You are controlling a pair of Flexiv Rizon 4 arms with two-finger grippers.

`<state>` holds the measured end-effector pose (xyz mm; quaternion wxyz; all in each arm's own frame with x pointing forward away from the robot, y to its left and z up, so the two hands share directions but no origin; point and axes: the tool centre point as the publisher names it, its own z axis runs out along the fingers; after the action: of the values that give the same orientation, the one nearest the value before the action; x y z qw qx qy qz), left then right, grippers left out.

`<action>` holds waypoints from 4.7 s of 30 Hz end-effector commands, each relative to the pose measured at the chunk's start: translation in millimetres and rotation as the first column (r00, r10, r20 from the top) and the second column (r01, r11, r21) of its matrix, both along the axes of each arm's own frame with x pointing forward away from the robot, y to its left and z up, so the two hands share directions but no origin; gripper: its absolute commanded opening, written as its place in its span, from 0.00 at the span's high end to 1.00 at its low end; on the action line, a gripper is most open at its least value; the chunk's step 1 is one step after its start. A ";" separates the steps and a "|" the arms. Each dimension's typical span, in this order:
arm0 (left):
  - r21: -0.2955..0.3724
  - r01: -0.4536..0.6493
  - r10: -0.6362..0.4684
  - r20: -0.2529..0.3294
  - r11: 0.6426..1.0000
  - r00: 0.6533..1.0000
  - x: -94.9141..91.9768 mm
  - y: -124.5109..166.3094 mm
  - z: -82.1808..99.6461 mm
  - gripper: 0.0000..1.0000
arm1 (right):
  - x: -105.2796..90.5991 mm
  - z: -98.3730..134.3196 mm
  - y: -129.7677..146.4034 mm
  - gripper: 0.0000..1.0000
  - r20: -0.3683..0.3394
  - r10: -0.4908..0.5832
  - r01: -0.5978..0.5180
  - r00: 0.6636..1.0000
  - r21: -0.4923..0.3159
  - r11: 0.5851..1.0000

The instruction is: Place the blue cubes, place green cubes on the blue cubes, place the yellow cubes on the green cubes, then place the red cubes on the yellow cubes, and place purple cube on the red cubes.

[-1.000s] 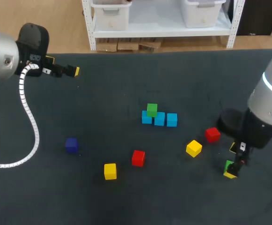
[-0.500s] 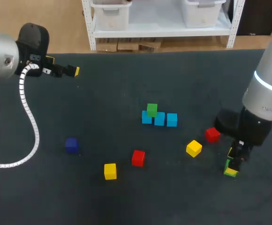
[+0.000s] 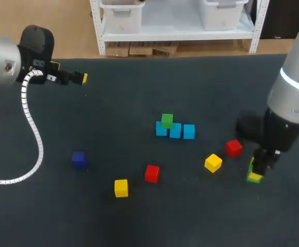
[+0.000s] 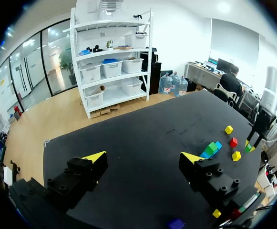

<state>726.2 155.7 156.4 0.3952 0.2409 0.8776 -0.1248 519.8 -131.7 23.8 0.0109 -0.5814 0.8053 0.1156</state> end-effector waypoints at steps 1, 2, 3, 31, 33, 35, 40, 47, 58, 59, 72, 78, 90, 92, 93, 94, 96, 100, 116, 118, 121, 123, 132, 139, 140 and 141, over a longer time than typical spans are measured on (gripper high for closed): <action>-0.008 0.010 -0.010 0.001 1.000 1.000 0.6 2.4 -0.6 0.00 | 16.7 23.5 8.1 1.00 0.037 0.045 -0.046 0.998 0.021 0.999; -0.008 0.010 -0.010 0.001 1.000 1.000 0.6 2.4 -0.6 0.00 | 21.7 27.4 12.6 1.00 0.050 0.059 -0.060 0.997 0.027 0.998; -0.008 0.010 -0.010 0.001 1.000 1.000 0.6 2.4 -0.6 0.00 | 26.1 31.7 17.7 1.00 0.066 0.080 -0.082 0.995 0.032 0.996; -0.008 0.010 -0.010 0.001 1.000 1.000 0.6 2.4 -0.6 0.00 | 83.1 40.8 132.1 1.00 0.151 0.422 -0.420 0.894 -0.047 0.906; -0.008 0.010 -0.010 0.001 1.000 1.000 0.6 2.4 -0.6 0.00 | 88.9 37.9 137.0 1.00 0.145 0.416 -0.413 0.898 -0.051 0.909; -0.008 0.010 -0.010 0.001 1.000 1.000 0.6 2.4 -0.6 0.00 | 95.4 35.5 141.7 1.00 0.139 0.405 -0.402 0.904 -0.049 0.914; -0.008 0.010 -0.010 0.001 1.000 1.000 0.6 2.4 -0.6 0.00 | 109.6 29.2 149.4 1.00 0.106 0.387 -0.382 0.916 -0.062 0.922; -0.008 0.010 -0.010 0.001 1.000 1.000 0.6 2.4 -0.6 0.00 | 119.7 23.5 152.2 1.00 0.108 0.374 -0.367 0.921 -0.079 0.927; -0.008 0.010 -0.010 0.001 1.000 1.000 0.6 2.4 -0.6 0.00 | 136.3 20.6 148.8 1.00 0.100 0.327 -0.320 0.940 -0.080 0.944; -0.008 0.010 -0.010 0.001 1.000 1.000 0.6 2.4 -0.6 0.00 | 137.8 20.3 148.5 1.00 0.098 0.319 -0.312 0.943 -0.080 0.947; -0.008 0.010 -0.010 0.001 1.000 1.000 0.6 2.4 -0.6 0.00 | 151.1 11.8 153.2 1.00 0.080 0.273 -0.266 0.959 -0.087 0.960; -0.008 0.010 -0.010 0.001 1.000 1.000 0.6 2.4 -0.6 0.00 | 157.7 8.2 152.3 1.00 0.079 0.259 -0.252 0.963 -0.091 0.963; -0.008 0.010 -0.010 0.001 1.000 1.000 0.6 2.4 -0.6 0.00 | 168.7 2.8 151.7 1.00 0.088 0.238 -0.229 0.967 -0.095 0.969; -0.008 0.010 -0.010 0.001 1.000 1.000 0.6 2.4 -0.6 0.00 | 170.1 2.1 151.4 1.00 0.088 0.238 -0.230 0.967 -0.096 0.968; -0.008 0.010 -0.010 0.001 1.000 1.000 0.6 2.4 -0.6 0.00 | 170.9 2.0 151.1 1.00 0.089 0.238 -0.229 0.967 -0.097 0.969; -0.008 0.010 -0.010 0.001 1.000 1.000 0.6 2.4 -0.6 0.00 | 171.4 2.0 150.7 1.00 0.089 0.234 -0.225 0.968 -0.099 0.969; -0.008 0.010 -0.010 0.001 1.000 1.000 0.6 2.4 -0.6 0.00 | 171.0 3.1 149.4 1.00 0.089 0.231 -0.222 0.969 -0.100 0.970; -0.008 0.010 -0.010 0.001 1.000 1.000 0.6 2.4 -0.6 0.00 | 166.6 4.9 146.4 1.00 0.092 0.238 -0.229 0.967 -0.101 0.968; -0.008 0.010 -0.010 0.001 1.000 1.000 0.6 2.4 -0.6 0.00 | 153.7 9.2 144.5 1.00 0.098 0.249 -0.241 0.963 -0.088 0.967; -0.008 0.010 -0.010 0.001 1.000 1.000 0.6 2.4 -0.6 0.00 | 152.3 8.3 146.4 1.00 0.098 0.251 -0.243 0.963 -0.086 0.966; -0.008 0.010 -0.010 0.001 1.000 1.000 0.6 2.4 -0.6 0.00 | 148.5 7.4 148.2 1.00 0.097 0.261 -0.253 0.961 -0.084 0.964; -0.008 0.010 -0.010 0.001 1.000 1.000 0.6 2.4 -0.6 0.00 | 147.7 5.8 148.3 1.00 0.097 0.263 -0.255 0.960 -0.086 0.963; -0.008 0.010 -0.010 0.001 1.000 1.000 0.6 2.4 -0.6 0.00 | 149.2 1.4 149.7 1.00 0.095 0.260 -0.252 0.961 -0.095 0.963; -0.008 0.010 -0.010 0.001 1.000 1.000 0.6 2.4 -0.6 0.00 | 153.0 2.0 151.1 0.89 0.102 0.248 -0.239 0.963 -0.094 0.966; -0.008 0.010 -0.010 0.001 1.000 1.000 0.6 2.4 -0.6 0.00 | 153.1 2.2 151.3 0.87 0.103 0.247 -0.238 0.963 -0.094 0.967; -0.008 0.010 -0.010 0.001 1.000 1.000 0.6 2.4 -0.6 0.00 | 153.2 2.3 151.4 0.86 0.103 0.247 -0.238 0.964 -0.093 0.967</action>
<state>726.3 155.5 156.4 0.3953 0.2407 0.8777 -0.1246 672.4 19.4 26.1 0.0195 -0.6813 0.7300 0.0500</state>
